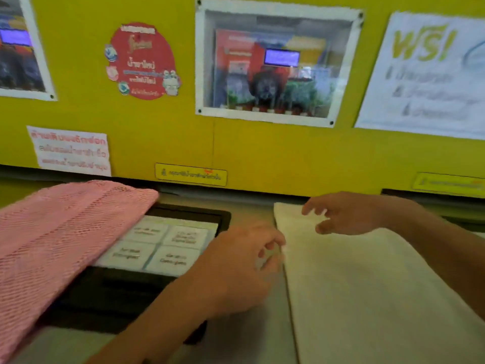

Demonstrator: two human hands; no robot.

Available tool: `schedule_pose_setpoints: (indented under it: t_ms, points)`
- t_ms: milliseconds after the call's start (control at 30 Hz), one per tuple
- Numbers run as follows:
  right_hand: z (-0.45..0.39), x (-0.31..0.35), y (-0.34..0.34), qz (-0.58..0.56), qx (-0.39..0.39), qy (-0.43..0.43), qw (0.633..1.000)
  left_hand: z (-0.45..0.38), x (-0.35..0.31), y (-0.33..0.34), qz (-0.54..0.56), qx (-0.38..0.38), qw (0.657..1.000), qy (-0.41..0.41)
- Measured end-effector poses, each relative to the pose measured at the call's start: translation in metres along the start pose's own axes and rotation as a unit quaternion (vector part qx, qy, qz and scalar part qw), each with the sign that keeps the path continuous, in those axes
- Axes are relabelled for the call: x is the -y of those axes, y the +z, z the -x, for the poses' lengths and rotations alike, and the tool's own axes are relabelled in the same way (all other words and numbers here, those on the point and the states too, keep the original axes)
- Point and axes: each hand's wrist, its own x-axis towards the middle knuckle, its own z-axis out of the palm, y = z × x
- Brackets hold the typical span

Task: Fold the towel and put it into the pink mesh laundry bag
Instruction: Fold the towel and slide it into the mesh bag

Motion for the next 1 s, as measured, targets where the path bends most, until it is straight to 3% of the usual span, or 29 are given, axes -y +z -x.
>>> schedule_pose_setpoints:
  t_ms: [100, 200, 267, 400, 567, 733, 867, 1000]
  points:
    - [0.018, -0.048, 0.007, 0.009, 0.006, 0.046, 0.999, -0.02, -0.032, 0.041, -0.012, 0.127, 0.99, -0.067]
    - [0.022, -0.073, 0.024, 0.003, -0.016, 0.047, 0.999, -0.031, -0.047, 0.067, -0.07, 0.267, 0.955, -0.107]
    - [0.018, -0.081, 0.043, -0.004, -0.02, 0.036, 0.999, -0.031, -0.045, 0.072, -0.108, 0.302, 0.941, -0.109]
    - [0.005, -0.082, 0.06, 0.031, -0.018, -0.009, 0.999, -0.023, -0.026, 0.061, -0.097, 0.215, 0.961, -0.146]
    - [-0.007, -0.066, 0.051, 0.051, -0.045, -0.075, 0.995, -0.003, -0.006, 0.034, -0.186, 0.085, 0.966, -0.159]
    - [-0.023, -0.049, 0.058, 0.048, -0.061, -0.081, 0.994, 0.016, -0.009, 0.035, -0.127, 0.129, 0.962, -0.205]
    - [-0.018, -0.039, 0.071, 0.021, -0.117, -0.089, 0.989, 0.029, 0.004, 0.038, -0.106, 0.035, 0.978, -0.177]
    - [-0.009, -0.029, 0.067, -0.026, -0.109, -0.085, 0.99, 0.037, 0.014, 0.029, -0.124, 0.015, 0.983, -0.136]
